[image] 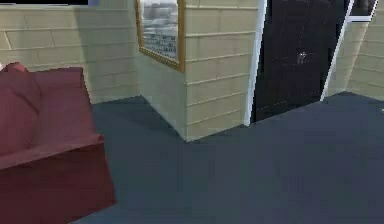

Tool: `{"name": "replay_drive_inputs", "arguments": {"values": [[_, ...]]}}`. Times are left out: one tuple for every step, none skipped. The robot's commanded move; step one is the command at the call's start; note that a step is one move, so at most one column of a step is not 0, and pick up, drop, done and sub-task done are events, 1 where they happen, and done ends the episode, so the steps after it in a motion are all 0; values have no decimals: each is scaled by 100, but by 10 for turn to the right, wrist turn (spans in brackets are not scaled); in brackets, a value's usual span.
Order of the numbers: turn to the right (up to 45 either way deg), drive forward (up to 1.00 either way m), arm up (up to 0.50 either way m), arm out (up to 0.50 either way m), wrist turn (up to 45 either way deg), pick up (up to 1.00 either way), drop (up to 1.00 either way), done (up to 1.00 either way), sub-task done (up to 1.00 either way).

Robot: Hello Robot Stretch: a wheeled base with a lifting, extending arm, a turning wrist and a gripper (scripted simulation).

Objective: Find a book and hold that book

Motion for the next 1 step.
{"name": "replay_drive_inputs", "arguments": {"values": [[-330,0,0,0,0,0,0,0,0]]}}
